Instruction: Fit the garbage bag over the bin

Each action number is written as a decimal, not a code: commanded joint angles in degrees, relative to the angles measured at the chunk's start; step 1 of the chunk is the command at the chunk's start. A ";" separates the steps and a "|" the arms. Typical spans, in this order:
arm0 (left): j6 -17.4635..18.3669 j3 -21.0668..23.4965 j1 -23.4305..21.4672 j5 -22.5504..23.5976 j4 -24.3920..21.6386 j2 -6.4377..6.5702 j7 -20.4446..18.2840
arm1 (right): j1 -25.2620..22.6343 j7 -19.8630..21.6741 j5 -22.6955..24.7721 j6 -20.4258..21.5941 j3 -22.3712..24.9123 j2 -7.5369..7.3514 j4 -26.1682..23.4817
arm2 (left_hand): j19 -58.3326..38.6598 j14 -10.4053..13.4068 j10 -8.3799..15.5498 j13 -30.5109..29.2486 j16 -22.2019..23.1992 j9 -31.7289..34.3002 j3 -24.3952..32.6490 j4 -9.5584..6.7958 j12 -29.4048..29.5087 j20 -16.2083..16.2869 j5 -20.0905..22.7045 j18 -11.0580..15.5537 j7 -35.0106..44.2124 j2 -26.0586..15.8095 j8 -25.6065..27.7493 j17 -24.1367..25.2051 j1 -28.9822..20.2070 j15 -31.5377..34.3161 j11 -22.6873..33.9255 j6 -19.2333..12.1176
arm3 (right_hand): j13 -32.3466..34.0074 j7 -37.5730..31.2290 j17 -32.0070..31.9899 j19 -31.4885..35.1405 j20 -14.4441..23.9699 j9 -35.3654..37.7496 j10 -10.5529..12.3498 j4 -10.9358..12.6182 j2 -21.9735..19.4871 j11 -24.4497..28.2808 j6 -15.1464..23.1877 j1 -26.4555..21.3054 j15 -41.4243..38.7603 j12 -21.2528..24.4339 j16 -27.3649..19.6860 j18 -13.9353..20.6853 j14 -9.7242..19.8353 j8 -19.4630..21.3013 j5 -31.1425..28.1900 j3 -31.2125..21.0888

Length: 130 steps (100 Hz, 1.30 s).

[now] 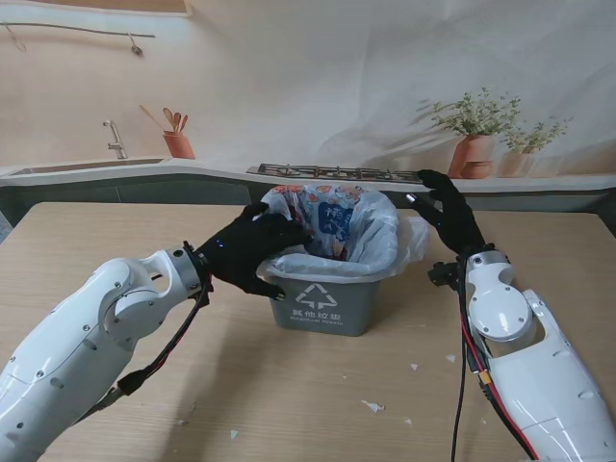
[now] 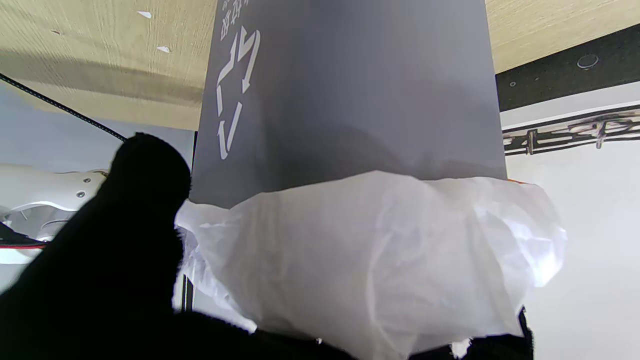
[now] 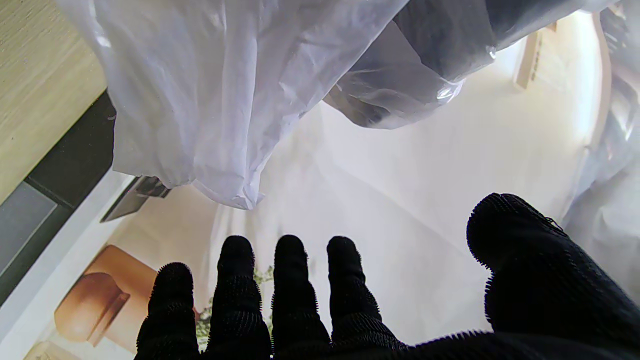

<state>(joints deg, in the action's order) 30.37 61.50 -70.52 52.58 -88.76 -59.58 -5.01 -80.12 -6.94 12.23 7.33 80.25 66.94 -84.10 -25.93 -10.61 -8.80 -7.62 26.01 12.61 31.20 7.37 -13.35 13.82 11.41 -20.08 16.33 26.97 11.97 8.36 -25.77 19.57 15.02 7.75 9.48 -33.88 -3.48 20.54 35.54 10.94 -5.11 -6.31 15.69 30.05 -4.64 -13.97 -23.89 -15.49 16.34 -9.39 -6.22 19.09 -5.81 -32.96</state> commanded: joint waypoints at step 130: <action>-10.34 20.49 -24.27 -23.85 -5.78 -4.72 9.89 | -21.16 0.51 -1.52 16.82 5.80 -0.44 -12.18 | -8.21 -4.11 -5.03 3.02 -3.57 -1.33 -11.74 -4.73 0.16 3.32 3.31 -2.01 -6.62 -10.72 -3.72 -3.45 -3.73 -4.11 -0.07 10.49 | 5.31 -8.37 9.70 -5.34 -9.05 0.96 -1.89 -0.80 7.37 12.61 -2.20 -3.31 2.48 -4.47 -1.05 2.94 0.23 -6.30 -5.64 -24.37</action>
<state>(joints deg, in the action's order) 20.76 82.47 -93.65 28.87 -96.22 -63.74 5.05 -99.61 -7.35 10.34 24.61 86.53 65.87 -97.04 -31.19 -14.42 -13.66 -4.68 23.36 10.83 16.27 3.85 -12.09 17.55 13.26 -21.80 10.24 15.36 7.65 4.65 -31.13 14.40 13.91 17.12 14.48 -42.08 5.87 17.29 27.56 11.71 -7.97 -6.31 21.33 41.79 -6.64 -18.33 -21.70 -19.65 15.36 -8.03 -8.07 13.72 -11.66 -56.37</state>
